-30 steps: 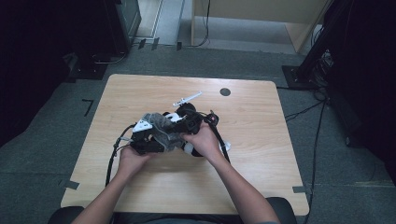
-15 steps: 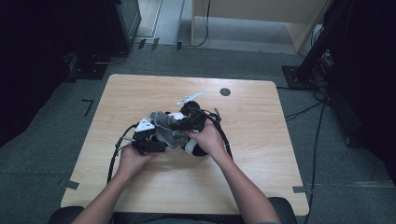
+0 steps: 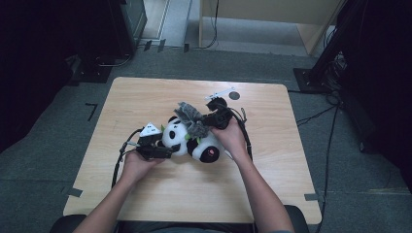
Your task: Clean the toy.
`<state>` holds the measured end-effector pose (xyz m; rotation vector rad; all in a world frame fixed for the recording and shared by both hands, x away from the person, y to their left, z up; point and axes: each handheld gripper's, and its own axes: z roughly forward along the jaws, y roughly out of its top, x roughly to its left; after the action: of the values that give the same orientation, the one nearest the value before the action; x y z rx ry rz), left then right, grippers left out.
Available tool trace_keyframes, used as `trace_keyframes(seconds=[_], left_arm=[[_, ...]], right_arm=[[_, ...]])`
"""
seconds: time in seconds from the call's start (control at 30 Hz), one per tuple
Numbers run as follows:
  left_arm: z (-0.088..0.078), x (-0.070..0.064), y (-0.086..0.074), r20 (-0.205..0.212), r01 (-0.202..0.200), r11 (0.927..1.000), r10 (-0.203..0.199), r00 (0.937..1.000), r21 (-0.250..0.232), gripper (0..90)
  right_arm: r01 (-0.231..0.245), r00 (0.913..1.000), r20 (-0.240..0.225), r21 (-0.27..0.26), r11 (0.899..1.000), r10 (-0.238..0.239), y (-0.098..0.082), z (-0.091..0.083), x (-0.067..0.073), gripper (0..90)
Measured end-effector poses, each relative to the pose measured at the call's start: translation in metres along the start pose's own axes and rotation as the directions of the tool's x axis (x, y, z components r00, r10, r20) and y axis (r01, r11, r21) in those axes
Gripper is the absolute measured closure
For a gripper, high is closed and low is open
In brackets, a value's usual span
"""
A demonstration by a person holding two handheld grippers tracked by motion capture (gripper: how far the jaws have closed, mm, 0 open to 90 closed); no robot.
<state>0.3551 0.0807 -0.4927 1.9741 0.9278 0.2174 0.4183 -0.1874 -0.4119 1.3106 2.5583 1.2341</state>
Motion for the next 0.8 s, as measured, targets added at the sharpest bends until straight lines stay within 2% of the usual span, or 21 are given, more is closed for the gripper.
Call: trace_keyframes(seconds=[0.03,0.1,0.27,0.3,0.37,0.43,0.57,0.7,0.8], left_arm=[[0.0,0.0,0.0,-0.001,0.002,1.0,-0.002,1.0,0.0,15.9],[0.0,0.0,0.001,0.001,0.006,1.0,-0.006,1.0,0.0,16.1],[0.0,0.001,0.001,0.004,0.01,1.0,-0.01,0.9999,0.0,16.1],[0.0,0.001,0.001,0.004,0.01,0.9999,-0.01,0.9999,0.0,16.1],[0.0,0.001,0.001,0.004,0.012,0.9999,-0.012,0.9999,0.0,16.1],[0.0,0.001,0.001,0.004,0.012,0.9999,-0.012,0.9999,0.0,16.1],[0.0,0.001,0.001,0.004,0.012,0.9999,-0.012,0.9999,-0.001,16.1],[0.0,0.001,0.001,0.005,0.013,0.9999,-0.013,0.9999,-0.003,16.1],[0.0,0.001,0.0,0.004,0.018,0.9998,-0.018,0.9998,-0.001,16.0]], right_arm=[[-0.023,0.9996,-0.016,-0.002,1.0,0.023,-0.001,-0.001,-0.005,77.1],[-0.033,0.9994,-0.009,-0.012,0.999,0.033,-0.001,-0.004,-0.01,77.4],[-0.039,0.9985,0.037,-0.037,0.999,0.04,-0.002,-0.013,-0.018,76.9],[-0.054,0.9971,0.051,-0.041,0.998,0.056,-0.002,-0.017,-0.022,77.1],[-0.058,0.9966,0.056,-0.045,0.997,0.061,-0.002,-0.019,-0.023,77.2],[-0.061,0.9939,0.088,-0.053,0.997,0.066,-0.003,-0.024,-0.029,77.2],[-0.084,0.9899,0.108,-0.072,0.994,0.091,-0.006,-0.03,-0.037,77.3],[-0.077,0.9866,0.137,-0.085,0.993,0.088,-0.007,-0.033,-0.041,77.2],[-0.066,0.9847,0.153,-0.114,0.991,0.083,-0.007,-0.039,-0.041,77.2]])
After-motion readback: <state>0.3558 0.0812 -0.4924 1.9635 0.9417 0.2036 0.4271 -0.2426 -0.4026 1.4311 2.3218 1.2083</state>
